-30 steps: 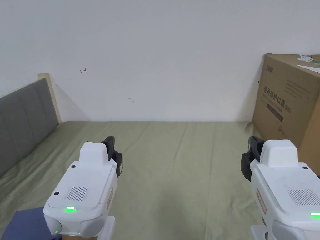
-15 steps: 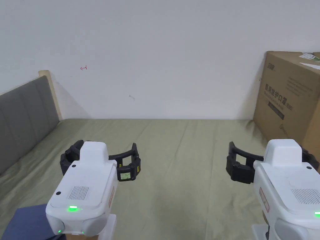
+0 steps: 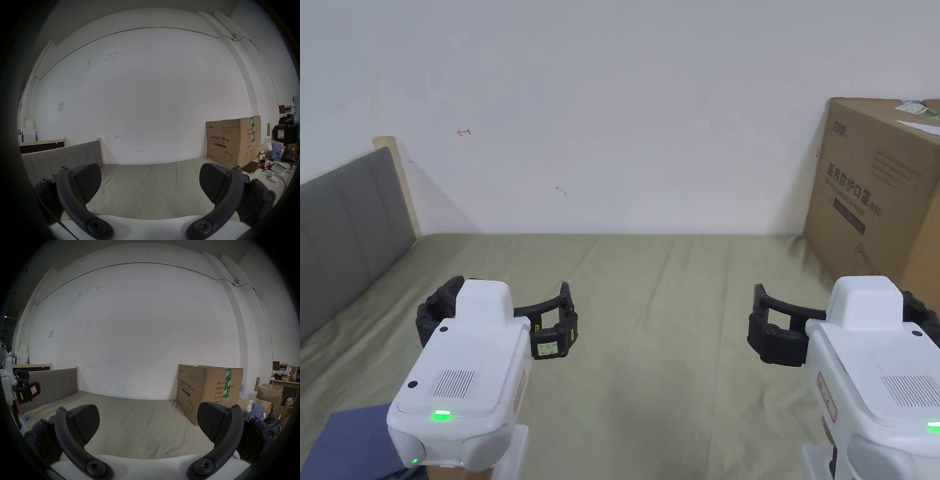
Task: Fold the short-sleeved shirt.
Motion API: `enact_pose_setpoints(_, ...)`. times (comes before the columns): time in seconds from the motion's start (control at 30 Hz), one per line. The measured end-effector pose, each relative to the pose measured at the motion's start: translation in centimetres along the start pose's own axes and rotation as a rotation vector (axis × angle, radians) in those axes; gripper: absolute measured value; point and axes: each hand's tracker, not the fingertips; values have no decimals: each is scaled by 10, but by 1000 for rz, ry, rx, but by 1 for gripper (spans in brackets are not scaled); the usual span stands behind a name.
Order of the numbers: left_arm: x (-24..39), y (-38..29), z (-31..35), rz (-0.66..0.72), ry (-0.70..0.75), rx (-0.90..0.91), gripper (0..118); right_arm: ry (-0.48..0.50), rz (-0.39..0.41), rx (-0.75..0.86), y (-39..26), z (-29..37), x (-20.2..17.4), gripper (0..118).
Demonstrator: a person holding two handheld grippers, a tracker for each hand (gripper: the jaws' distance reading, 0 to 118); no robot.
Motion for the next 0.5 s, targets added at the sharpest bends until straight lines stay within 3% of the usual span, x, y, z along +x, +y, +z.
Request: enact_pose_setpoints(0.5, 0, 0, -1, 9, 5, 1, 118, -8, 7, -6, -3, -1, 4, 118)
